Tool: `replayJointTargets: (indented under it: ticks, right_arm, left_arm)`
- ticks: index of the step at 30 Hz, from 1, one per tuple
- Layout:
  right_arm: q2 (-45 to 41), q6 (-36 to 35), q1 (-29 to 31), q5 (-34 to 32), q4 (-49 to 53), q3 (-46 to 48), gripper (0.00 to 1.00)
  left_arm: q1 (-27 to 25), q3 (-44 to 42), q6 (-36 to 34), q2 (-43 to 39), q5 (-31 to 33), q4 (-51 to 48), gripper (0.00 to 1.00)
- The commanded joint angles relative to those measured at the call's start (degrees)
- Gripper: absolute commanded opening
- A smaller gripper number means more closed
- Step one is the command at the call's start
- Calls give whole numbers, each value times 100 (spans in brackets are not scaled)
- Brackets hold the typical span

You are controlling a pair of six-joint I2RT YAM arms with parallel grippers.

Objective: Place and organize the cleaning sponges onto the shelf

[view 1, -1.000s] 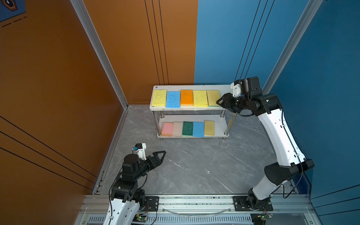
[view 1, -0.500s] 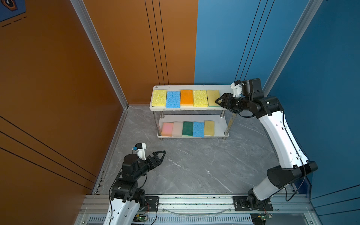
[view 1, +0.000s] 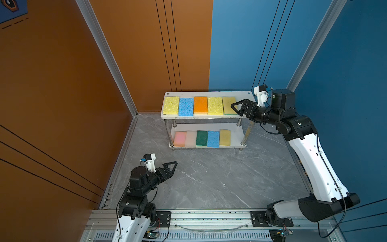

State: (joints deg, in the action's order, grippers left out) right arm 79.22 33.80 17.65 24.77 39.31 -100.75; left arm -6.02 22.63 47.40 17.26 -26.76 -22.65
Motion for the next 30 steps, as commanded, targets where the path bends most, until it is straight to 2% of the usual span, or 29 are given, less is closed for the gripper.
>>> replayJointTargets:
  ticks: [1, 6, 11, 13, 15, 17, 19, 30]
  right_arm:
    - [-336, -221, -33, 91, -547, 331, 100]
    - [-698, -486, -179, 80, -871, 775, 100]
    - [-1334, -343, -341, -156, -2041, 1851, 100]
    - [-1662, -321, -365, -335, -2691, 2427, 100]
    - [-2080, -187, -357, -539, -3777, 3290, 100]
    - [-2593, -25, -338, -1002, -5255, 4412, 100]
    - [-2976, 21, -335, -1555, -6022, 5129, 100]
    - [-3713, -1541, -468, -2995, -5314, 6273, 100]
  left_arm:
    - [49, 224, -4, -120, 146, -72, 98]
    - [57, 303, 33, -206, 414, -72, 98]
    - [49, 306, -35, -287, 676, -77, 98]
    - [49, 304, -64, -309, 784, -74, 98]
    - [49, 308, -103, -334, 900, -64, 98]
    - [40, 303, -172, -350, 1027, -19, 98]
    - [22, 303, -241, -382, 1204, 31, 98]
    - [-39, -7, -817, -730, 2727, 301, 98]
